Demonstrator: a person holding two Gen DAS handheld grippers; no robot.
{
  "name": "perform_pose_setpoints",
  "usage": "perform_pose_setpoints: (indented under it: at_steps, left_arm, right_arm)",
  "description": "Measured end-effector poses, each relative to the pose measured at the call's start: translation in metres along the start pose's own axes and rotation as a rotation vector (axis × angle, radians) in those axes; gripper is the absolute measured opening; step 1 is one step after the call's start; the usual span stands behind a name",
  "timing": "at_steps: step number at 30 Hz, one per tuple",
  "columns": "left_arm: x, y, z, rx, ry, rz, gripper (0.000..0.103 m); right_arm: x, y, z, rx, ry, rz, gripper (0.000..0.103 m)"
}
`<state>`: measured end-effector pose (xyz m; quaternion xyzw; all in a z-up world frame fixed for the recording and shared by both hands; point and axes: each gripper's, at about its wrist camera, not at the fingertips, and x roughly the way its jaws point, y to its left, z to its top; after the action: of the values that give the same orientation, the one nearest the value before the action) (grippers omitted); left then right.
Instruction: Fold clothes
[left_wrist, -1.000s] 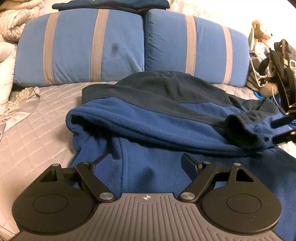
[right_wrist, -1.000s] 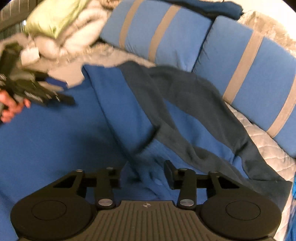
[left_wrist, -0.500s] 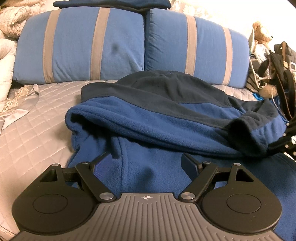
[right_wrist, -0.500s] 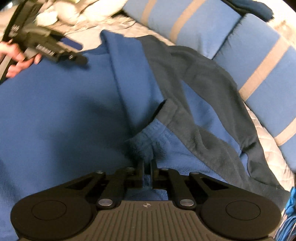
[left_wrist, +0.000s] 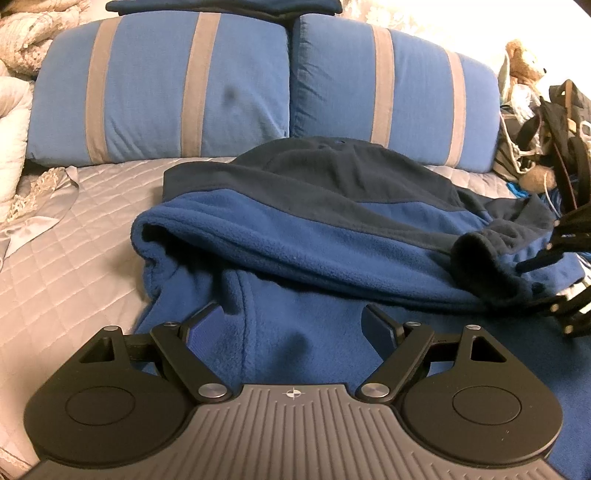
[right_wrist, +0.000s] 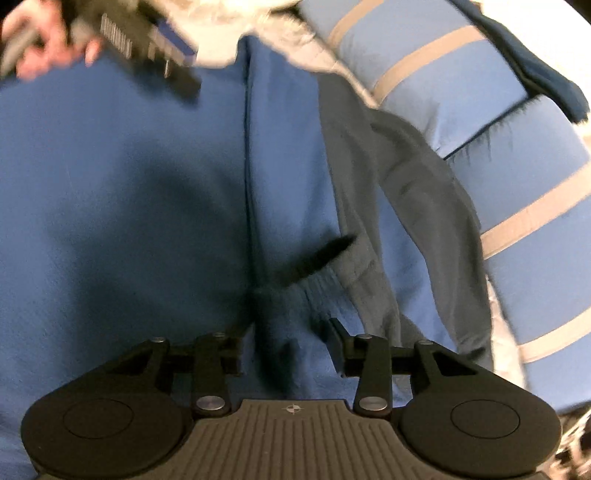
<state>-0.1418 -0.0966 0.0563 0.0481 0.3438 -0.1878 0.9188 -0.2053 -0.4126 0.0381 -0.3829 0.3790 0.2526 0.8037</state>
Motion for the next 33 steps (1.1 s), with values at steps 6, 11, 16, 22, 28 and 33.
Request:
perform_pose_setpoints:
  at_steps: [6, 11, 16, 22, 28, 33]
  left_arm:
    - [-0.001, 0.01, 0.018, -0.088, 0.059, -0.11, 0.082]
    - [-0.001, 0.016, 0.059, -0.344, 0.086, -0.381, 0.082]
    - [0.045, -0.005, 0.079, -0.627, 0.268, -0.712, 0.082]
    - [0.099, -0.046, 0.072, -0.78, 0.434, -0.795, 0.081]
    - [0.132, -0.06, 0.06, -0.952, 0.484, -0.831, 0.066]
    - [0.125, -0.062, 0.07, -0.912, 0.426, -0.728, 0.02]
  right_arm:
    - [-0.017, 0.0, 0.001, 0.052, -0.08, -0.146, 0.013]
    - [-0.032, 0.007, 0.006, 0.103, -0.17, -0.36, 0.013]
    - [-0.029, 0.019, 0.015, 0.089, -0.198, -0.511, 0.012]
    - [-0.016, 0.031, 0.024, 0.057, -0.201, -0.622, 0.012]
    - [0.002, 0.046, 0.028, -0.045, -0.181, -0.718, 0.012]
    - [0.009, 0.053, 0.025, -0.108, -0.176, -0.743, 0.012]
